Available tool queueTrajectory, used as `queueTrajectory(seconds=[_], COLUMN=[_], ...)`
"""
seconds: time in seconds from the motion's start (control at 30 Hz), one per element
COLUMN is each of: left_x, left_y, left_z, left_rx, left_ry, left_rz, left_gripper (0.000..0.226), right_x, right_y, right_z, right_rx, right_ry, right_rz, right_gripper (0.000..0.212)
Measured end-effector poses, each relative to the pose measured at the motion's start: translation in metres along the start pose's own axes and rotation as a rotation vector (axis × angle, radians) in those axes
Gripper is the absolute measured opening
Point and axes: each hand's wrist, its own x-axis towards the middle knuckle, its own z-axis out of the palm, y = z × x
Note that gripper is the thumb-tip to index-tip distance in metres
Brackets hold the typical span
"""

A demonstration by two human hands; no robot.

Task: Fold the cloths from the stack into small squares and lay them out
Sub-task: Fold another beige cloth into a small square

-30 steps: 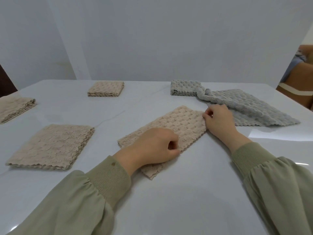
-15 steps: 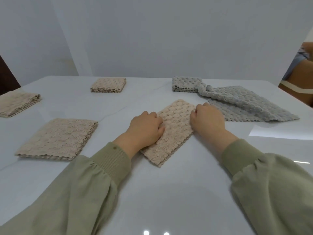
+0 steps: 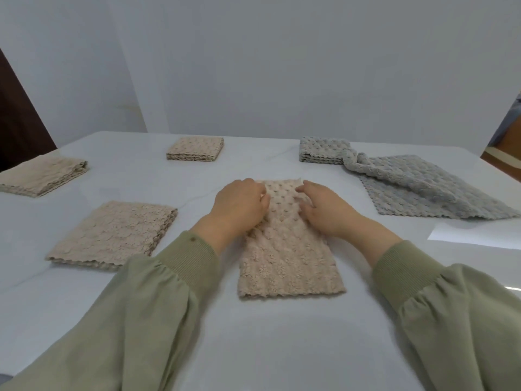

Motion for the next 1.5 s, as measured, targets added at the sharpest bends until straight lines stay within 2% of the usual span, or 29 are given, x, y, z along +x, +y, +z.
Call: queueTrajectory(seconds=[0.07,0.13,0.2,0.3,0.4,0.53,0.67,0.8,0.97,1.1,1.3,1.5], left_x=[0.005,0.007,0.010,0.017,0.025,0.042,0.058,0.064,0.066,0.061,0.056,0.056], left_y=[-0.007,-0.013,-0.021,-0.037,-0.046,-0.044,-0.043,-0.044,-0.046,-0.044,-0.037,-0.035], left_z=[0.020,0.033,0.040,0.047,0.047,0.048,0.053,0.056,0.056,0.053,0.043,0.041], left_rx=[0.002,0.006,-0.066,-0.197,-0.231,-0.081,-0.149,-0.194,-0.260,-0.500,-1.003,-1.140], left_ry=[-0.092,-0.256,-0.337,-0.188,-0.005,0.022,0.058,0.072,0.082,0.150,0.222,0.235], left_rz=[0.035,0.010,-0.028,-0.075,-0.224,-0.333,-0.423,-0.463,-0.441,-0.369,-0.323,-0.290], left_gripper=[0.046,0.055,0.058,0.052,0.038,0.045,0.042,0.034,0.024,0.018,0.018,0.025], right_x=[0.002,0.003,0.006,0.013,0.024,0.046,0.064,0.078,0.083,0.082,0.078,0.072], right_y=[-0.005,-0.004,0.002,0.010,0.017,0.023,0.022,0.019,0.018,0.020,0.016,0.015], right_z=[0.005,0.015,0.020,0.015,0.013,0.019,0.023,0.024,0.017,0.018,0.017,0.011], right_rx=[0.004,-0.096,-0.184,-0.128,-0.093,-0.100,-0.045,-0.013,-0.026,0.004,0.174,0.528], right_ry=[0.013,-0.109,-0.222,-0.106,0.003,0.043,0.094,0.071,0.048,0.011,0.037,0.103], right_rz=[-0.018,-0.010,0.038,0.076,0.145,0.257,0.326,0.352,0.434,0.456,0.442,0.364], right_gripper=[0.047,0.053,0.056,0.049,0.042,0.031,0.031,0.041,0.027,0.033,0.021,0.026])
